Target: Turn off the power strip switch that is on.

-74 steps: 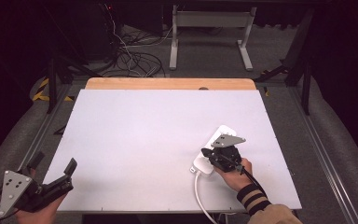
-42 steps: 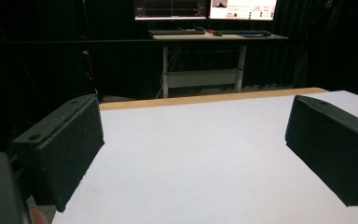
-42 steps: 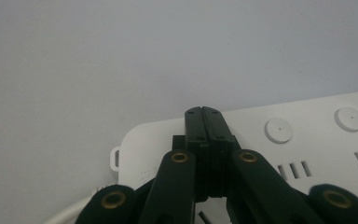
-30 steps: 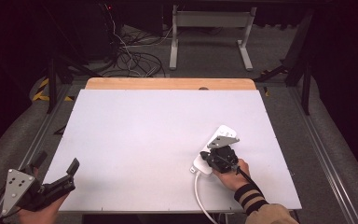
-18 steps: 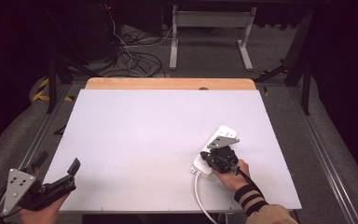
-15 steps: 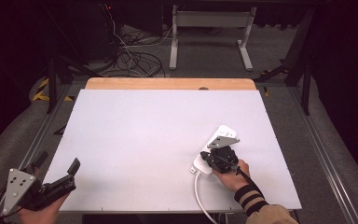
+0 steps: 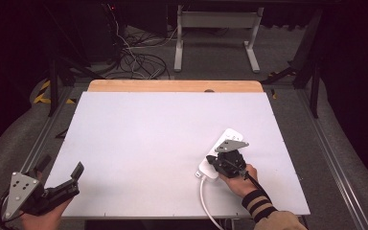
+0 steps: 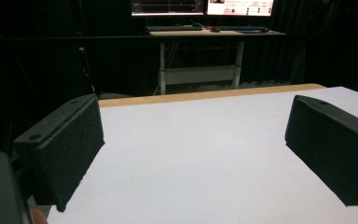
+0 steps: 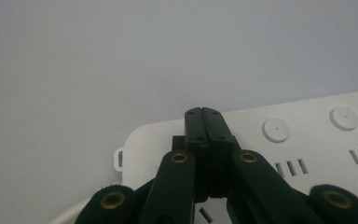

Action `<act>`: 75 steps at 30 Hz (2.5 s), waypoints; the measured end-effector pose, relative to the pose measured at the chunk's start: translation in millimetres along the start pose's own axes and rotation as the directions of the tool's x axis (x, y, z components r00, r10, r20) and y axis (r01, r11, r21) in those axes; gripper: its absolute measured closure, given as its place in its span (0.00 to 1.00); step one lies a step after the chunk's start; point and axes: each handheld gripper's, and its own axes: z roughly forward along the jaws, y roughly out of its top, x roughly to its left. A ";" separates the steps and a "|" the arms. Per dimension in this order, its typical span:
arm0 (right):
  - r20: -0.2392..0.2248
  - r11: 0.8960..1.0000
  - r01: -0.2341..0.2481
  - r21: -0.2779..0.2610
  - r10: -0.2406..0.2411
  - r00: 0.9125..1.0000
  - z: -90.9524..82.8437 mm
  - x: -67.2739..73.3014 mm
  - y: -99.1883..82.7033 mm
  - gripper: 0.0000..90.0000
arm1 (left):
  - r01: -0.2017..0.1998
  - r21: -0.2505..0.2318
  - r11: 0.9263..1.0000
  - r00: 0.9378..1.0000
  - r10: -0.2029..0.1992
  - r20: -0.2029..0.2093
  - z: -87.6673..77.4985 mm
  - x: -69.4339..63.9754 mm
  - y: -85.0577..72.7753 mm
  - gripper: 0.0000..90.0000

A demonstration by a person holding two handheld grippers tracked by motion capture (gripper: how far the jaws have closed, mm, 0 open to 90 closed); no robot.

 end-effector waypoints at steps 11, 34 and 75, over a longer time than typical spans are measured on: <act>0.000 1.000 -0.018 -0.010 0.018 1.000 -1.1 -0.9 -0.5 1.00 | 0.000 0.001 1.000 1.000 0.000 0.004 1.4 -0.5 0.3 0.06; 0.122 0.844 -0.048 -0.534 0.133 0.984 -92.2 -27.4 -17.8 1.00 | 0.000 0.001 1.000 0.998 -0.001 0.070 26.0 -12.6 4.3 0.06; 0.333 0.749 0.028 -0.662 0.260 0.906 -113.9 -41.4 -35.0 0.07 | 0.010 -0.002 1.000 0.998 -0.010 0.067 26.7 -11.7 5.0 0.06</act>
